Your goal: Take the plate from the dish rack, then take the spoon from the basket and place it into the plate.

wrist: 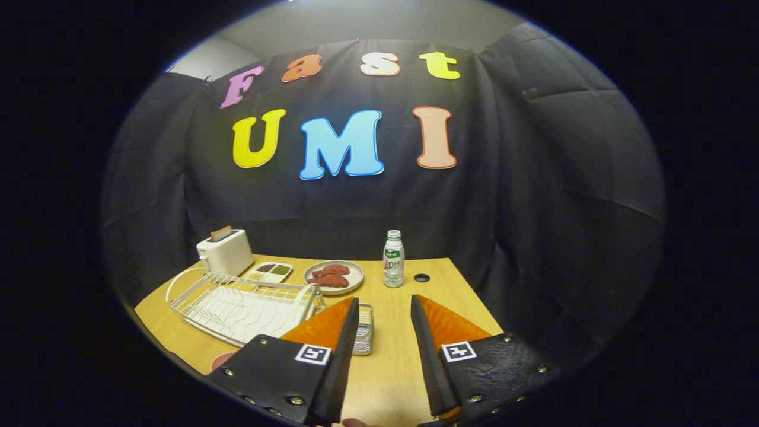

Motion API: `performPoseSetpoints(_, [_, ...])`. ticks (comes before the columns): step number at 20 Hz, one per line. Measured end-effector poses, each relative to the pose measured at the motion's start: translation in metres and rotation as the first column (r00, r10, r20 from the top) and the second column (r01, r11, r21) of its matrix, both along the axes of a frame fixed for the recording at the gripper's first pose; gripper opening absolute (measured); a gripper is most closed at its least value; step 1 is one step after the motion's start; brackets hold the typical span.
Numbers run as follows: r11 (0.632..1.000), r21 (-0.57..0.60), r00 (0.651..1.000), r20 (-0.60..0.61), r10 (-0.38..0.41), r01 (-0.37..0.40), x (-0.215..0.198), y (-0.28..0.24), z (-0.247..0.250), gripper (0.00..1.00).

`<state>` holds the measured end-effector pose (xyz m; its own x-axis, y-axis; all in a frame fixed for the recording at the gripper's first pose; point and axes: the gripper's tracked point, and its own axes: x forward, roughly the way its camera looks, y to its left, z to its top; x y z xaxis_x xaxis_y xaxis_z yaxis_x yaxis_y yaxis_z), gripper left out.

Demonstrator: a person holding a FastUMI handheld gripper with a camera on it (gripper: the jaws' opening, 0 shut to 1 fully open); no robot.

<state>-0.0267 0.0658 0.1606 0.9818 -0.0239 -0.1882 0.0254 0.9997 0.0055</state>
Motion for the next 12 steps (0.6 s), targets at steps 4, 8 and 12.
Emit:
performPoseSetpoints(4, [0.998,0.055,0.999,0.033,-0.006,0.004,0.032,-0.033,-0.018,0.97])
performPoseSetpoints(8, [0.999,0.032,0.997,0.071,-0.004,0.002,0.062,-0.052,-0.051,0.98])
performPoseSetpoints(12, [1.0,0.011,0.994,0.11,0.014,-0.016,0.081,-0.062,-0.092,0.97])
